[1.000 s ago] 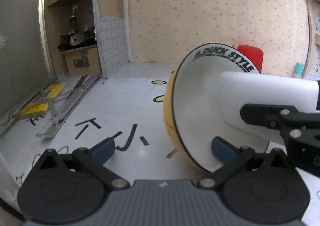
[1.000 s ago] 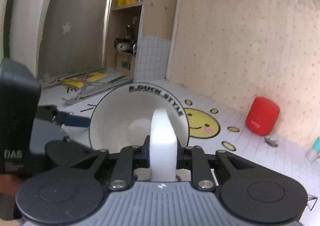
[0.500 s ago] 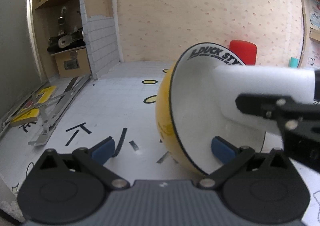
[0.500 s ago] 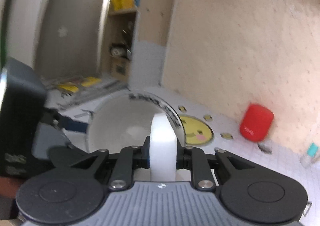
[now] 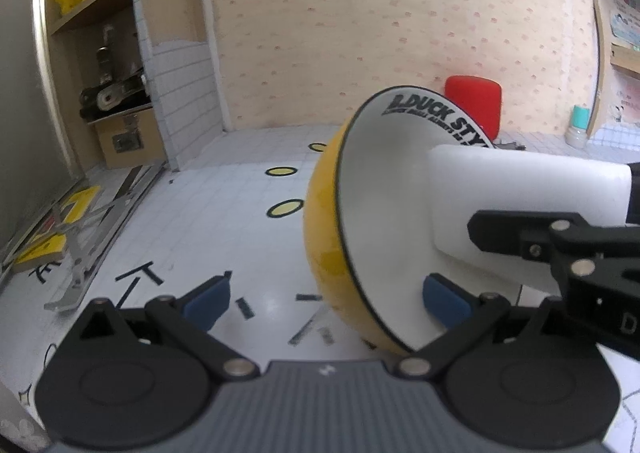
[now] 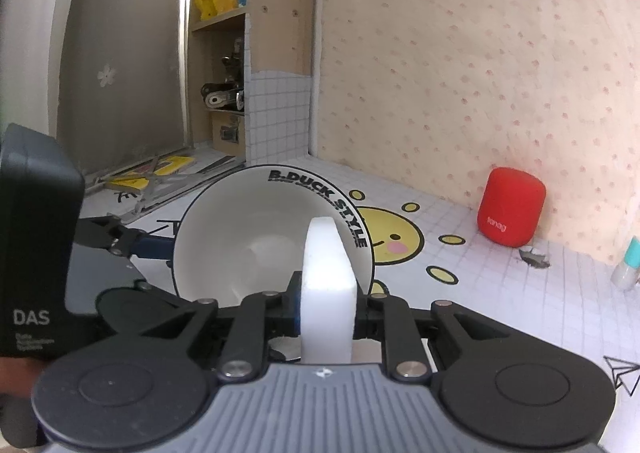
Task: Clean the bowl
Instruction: 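Hold the tilted yellow bowl with the left gripper while the right gripper scrubs its interior, then rotate the bowl with the left gripper while the right gripper wipes the sponge inside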
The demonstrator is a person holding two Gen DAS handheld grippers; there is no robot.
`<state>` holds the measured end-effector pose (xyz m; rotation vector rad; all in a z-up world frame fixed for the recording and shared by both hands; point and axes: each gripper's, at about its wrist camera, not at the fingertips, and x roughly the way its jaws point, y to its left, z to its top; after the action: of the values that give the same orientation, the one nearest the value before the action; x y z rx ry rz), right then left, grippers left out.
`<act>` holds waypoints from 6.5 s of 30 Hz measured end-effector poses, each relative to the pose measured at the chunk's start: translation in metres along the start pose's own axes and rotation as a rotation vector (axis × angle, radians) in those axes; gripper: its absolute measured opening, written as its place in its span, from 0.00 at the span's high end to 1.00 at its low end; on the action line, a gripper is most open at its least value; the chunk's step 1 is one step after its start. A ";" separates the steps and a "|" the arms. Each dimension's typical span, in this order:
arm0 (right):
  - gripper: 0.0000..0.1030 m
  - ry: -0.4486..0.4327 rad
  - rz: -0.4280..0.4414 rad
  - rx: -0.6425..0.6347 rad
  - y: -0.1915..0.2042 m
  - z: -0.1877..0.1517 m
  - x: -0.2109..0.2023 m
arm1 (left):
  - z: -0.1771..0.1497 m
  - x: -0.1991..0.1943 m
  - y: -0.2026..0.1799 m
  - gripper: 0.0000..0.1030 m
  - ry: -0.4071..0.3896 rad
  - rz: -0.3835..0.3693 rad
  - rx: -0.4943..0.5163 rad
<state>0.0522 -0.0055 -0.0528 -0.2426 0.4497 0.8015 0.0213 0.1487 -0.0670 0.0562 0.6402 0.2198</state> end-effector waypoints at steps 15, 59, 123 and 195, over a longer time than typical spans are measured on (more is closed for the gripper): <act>0.83 0.007 -0.027 -0.032 0.000 0.002 0.001 | 0.001 0.004 0.000 0.00 0.000 -0.033 0.001; 0.83 0.036 -0.066 0.003 -0.014 -0.003 -0.007 | 0.003 0.007 -0.021 0.00 0.004 -0.121 0.056; 0.83 0.074 -0.140 0.029 -0.029 -0.008 -0.018 | 0.009 0.010 -0.049 0.00 -0.004 -0.184 0.127; 0.83 0.017 -0.193 0.004 -0.029 0.001 -0.040 | 0.014 0.009 -0.069 0.00 0.012 -0.234 0.113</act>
<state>0.0498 -0.0500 -0.0316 -0.2852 0.4366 0.6105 0.0495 0.0841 -0.0699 0.0876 0.6651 -0.0420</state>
